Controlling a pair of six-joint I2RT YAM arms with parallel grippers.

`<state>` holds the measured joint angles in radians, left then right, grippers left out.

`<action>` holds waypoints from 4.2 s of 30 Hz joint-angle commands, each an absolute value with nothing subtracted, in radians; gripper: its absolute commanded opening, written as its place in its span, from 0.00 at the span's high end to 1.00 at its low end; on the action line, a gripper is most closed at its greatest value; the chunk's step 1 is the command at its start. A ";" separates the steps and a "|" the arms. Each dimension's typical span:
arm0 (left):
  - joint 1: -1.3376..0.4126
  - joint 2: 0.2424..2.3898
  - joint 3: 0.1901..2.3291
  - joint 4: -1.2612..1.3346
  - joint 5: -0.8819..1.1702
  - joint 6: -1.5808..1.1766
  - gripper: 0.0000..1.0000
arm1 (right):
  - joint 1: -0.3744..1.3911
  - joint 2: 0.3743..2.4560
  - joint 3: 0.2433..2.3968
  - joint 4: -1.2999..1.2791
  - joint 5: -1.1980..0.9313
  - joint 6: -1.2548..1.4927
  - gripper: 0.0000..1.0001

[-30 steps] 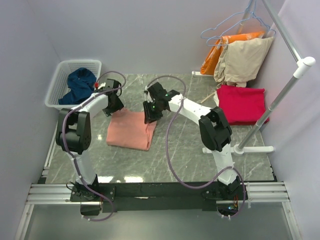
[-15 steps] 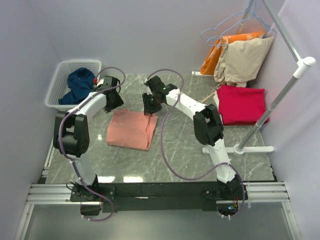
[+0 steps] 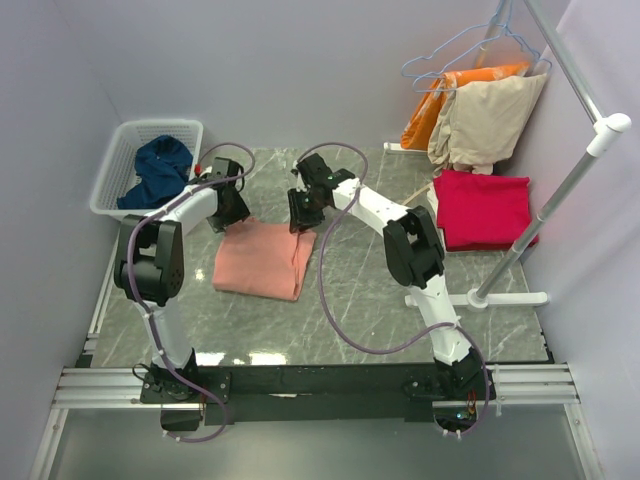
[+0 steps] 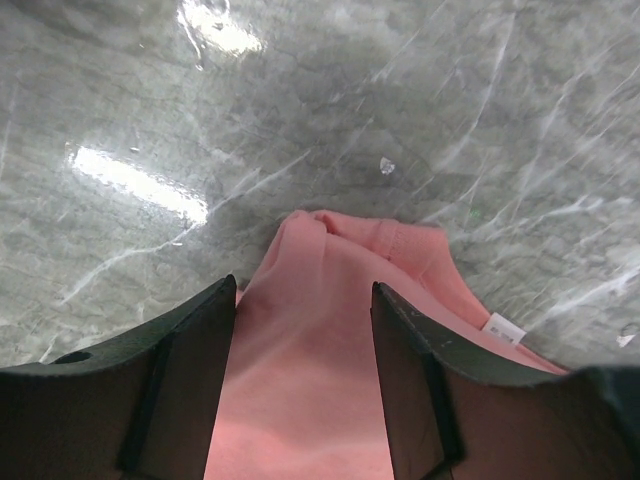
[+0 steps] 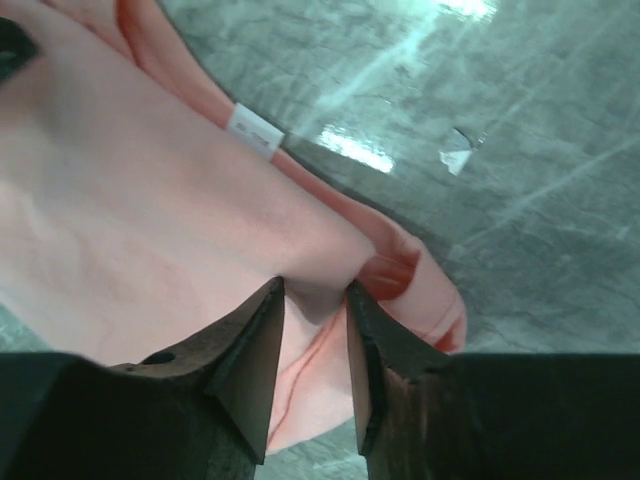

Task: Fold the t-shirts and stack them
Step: Fold the tshirt, then neatly place the folded tshirt to the corner

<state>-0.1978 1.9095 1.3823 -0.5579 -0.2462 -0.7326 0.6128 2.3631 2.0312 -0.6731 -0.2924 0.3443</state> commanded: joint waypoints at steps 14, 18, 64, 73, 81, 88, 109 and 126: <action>-0.196 1.957 1.373 -0.554 -0.199 -0.706 0.43 | 0.603 2.298 2.001 -0.583 -0.388 0.390 1.00; -0.196 1.967 1.379 -0.554 -0.206 -0.710 0.43 | 0.632 2.200 1.939 -0.566 -0.335 0.396 1.00; -0.252 1.777 1.430 -0.506 -0.264 -0.603 0.37 | 0.578 2.269 1.913 -0.844 0.089 0.732 0.96; -0.252 1.674 1.333 -0.489 -0.223 -0.615 0.35 | 0.580 2.045 1.704 -0.683 0.104 0.719 0.50; -0.252 1.727 1.290 -0.521 -0.204 -0.637 0.36 | 0.586 1.916 1.559 -0.631 -0.021 0.698 0.29; -0.252 1.781 1.295 -0.529 -0.229 -0.661 0.36 | 0.618 1.800 1.382 -0.463 -0.168 0.693 0.18; -0.229 1.714 1.331 -0.537 -0.215 -0.629 0.36 | 0.643 1.925 1.258 -0.192 -0.264 0.752 0.12; -0.196 1.631 1.420 -0.572 -0.207 -0.607 0.34 | 0.676 1.835 1.224 -0.344 -0.158 0.741 0.14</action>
